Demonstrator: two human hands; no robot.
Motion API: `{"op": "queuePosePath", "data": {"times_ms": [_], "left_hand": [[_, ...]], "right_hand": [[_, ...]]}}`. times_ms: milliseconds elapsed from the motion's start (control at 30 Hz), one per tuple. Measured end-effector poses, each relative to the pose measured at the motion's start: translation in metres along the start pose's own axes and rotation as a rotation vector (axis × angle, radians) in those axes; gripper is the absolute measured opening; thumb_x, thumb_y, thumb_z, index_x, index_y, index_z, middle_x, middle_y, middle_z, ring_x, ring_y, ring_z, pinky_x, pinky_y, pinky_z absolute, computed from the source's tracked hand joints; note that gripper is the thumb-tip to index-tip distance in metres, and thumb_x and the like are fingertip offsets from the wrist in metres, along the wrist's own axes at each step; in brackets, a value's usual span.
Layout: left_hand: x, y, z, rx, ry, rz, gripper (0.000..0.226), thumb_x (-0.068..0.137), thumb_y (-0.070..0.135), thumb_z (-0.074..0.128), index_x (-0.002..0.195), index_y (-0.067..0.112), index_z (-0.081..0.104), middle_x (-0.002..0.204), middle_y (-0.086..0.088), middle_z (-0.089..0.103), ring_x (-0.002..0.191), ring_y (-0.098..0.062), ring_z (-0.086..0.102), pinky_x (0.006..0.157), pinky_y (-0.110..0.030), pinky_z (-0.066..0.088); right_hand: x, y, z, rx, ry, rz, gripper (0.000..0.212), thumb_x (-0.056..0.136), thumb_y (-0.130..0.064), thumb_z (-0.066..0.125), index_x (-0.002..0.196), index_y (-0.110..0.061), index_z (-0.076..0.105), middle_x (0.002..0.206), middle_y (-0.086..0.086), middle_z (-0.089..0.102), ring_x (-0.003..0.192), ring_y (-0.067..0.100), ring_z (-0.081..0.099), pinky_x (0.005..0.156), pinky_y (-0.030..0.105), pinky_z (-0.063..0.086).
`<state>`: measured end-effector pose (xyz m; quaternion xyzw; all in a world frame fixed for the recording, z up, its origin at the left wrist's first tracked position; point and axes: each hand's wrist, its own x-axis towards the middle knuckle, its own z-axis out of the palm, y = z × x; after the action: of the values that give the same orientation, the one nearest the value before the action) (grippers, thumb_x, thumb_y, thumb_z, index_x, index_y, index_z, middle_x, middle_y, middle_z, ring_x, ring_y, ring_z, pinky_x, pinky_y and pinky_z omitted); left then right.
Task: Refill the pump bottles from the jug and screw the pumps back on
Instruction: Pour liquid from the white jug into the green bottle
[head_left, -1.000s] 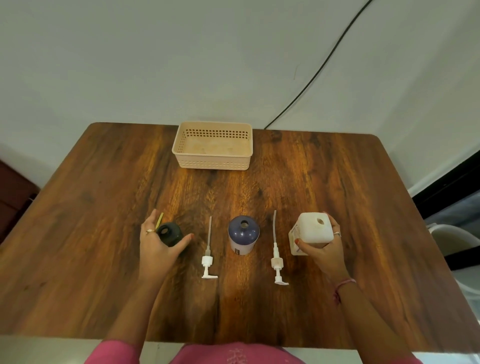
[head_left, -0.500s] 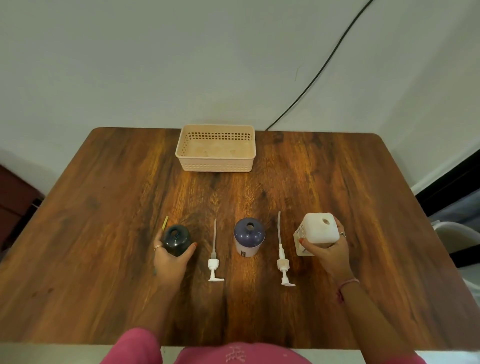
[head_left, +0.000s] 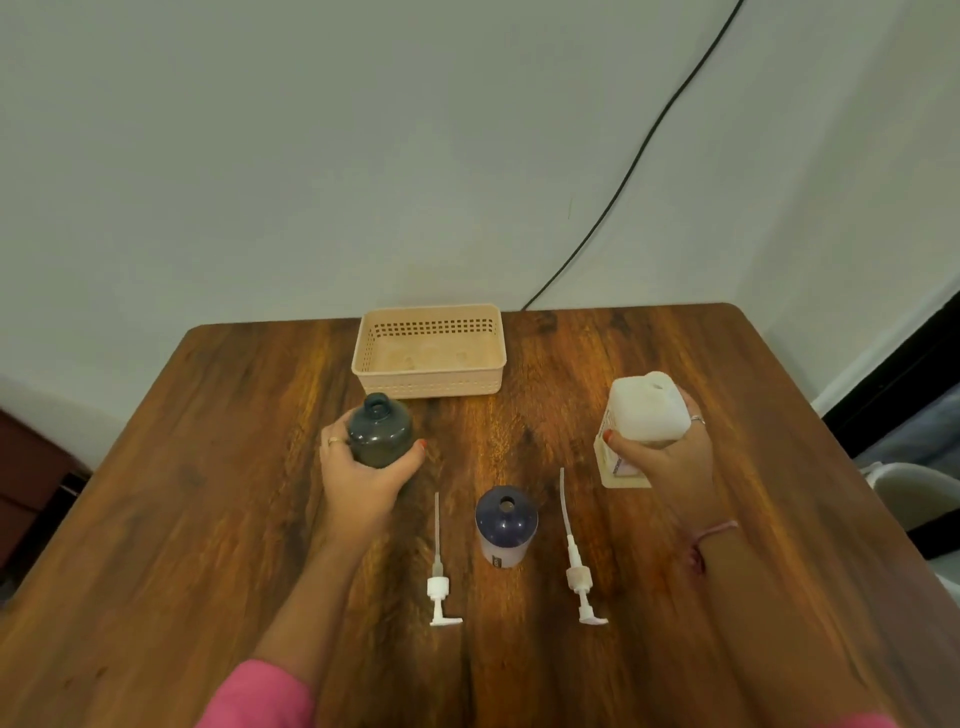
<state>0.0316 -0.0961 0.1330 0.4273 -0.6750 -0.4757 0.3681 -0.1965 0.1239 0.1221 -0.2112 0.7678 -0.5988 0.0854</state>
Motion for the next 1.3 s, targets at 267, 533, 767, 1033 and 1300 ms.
{"op": "queuePosePath", "data": {"times_ms": [267,533,767,1033,1300], "left_hand": [[0.037,0.091,0.003,-0.191,-0.147,0.139,0.074,0.064,0.018,0.090,0.125,0.029,0.050,0.119,0.008,0.063,0.111,-0.008,0.061,0.095,-0.037,0.054],[0.062,0.160,-0.009,-0.193,-0.295,0.175,0.076,0.065,0.028,0.088,0.127,0.035,0.045,0.116,0.011,0.061,0.107,-0.008,0.060,0.087,-0.027,0.054],[0.077,0.198,-0.024,-0.192,-0.286,0.248,0.072,0.067,0.031,0.086,0.125,0.035,0.043,0.115,0.011,0.057,0.107,-0.011,0.057,0.080,-0.026,0.054],[0.096,0.223,-0.049,-0.186,-0.244,0.306,0.074,0.070,0.031,0.084,0.133,0.029,0.043,0.120,0.006,0.056,0.108,-0.014,0.057,0.073,-0.020,0.051],[0.110,0.225,-0.062,-0.214,-0.242,0.317,0.068,0.070,0.028,0.084,0.121,0.037,0.040,0.108,0.014,0.054,0.096,-0.005,0.056,0.066,-0.016,0.047]], "right_hand": [[0.043,-0.107,0.023,-0.013,-0.104,-0.211,0.087,0.059,-0.008,0.087,0.133,-0.024,0.043,0.122,-0.001,0.056,0.108,0.012,0.057,0.076,0.016,0.051],[0.070,-0.216,0.044,-0.190,-0.168,-0.430,0.106,0.049,-0.038,0.085,0.141,-0.037,0.033,0.129,-0.003,0.048,0.110,0.016,0.053,0.083,0.027,0.049],[0.078,-0.296,0.062,-0.405,-0.188,-0.655,0.105,0.058,-0.024,0.086,0.144,-0.039,0.027,0.117,-0.005,0.042,0.099,0.013,0.047,0.071,0.008,0.036],[0.092,-0.340,0.088,-0.556,-0.231,-0.827,0.108,0.057,-0.023,0.085,0.145,-0.037,0.024,0.117,-0.006,0.037,0.098,0.012,0.045,0.069,0.006,0.035],[0.098,-0.360,0.104,-0.630,-0.214,-0.925,0.107,0.056,-0.021,0.082,0.145,-0.037,0.025,0.121,-0.003,0.039,0.103,0.014,0.045,0.078,0.018,0.046]]}}
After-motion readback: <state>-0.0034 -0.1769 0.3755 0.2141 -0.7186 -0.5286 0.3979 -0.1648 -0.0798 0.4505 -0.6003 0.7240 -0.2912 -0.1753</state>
